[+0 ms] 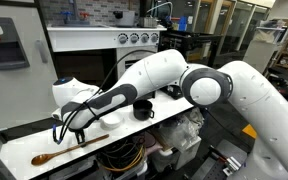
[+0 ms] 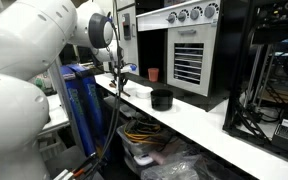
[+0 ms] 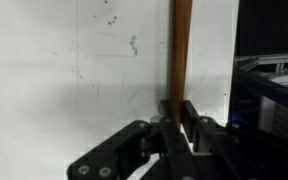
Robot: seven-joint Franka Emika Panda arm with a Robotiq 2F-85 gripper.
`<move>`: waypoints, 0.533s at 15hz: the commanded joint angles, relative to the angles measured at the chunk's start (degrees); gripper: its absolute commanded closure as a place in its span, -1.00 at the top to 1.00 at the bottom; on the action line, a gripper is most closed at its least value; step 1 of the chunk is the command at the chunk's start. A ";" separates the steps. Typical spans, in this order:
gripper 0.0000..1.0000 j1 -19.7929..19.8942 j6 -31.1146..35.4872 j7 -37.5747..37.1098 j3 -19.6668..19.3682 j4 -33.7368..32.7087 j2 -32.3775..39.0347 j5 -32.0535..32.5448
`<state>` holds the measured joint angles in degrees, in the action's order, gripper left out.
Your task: Put the cup on the cabinet then use the wooden spoon to mix in the black mug
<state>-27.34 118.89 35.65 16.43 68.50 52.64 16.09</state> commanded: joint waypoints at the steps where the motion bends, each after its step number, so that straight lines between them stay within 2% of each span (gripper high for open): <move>1: -0.93 -0.17 -2.87 -1.38 -1.04 2.87 -5.39 1.60; 8: -0.93 0.27 -15.61 -3.83 0.03 1.53 -12.61 -0.10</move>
<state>-27.42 108.02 32.80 16.28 68.50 43.56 17.05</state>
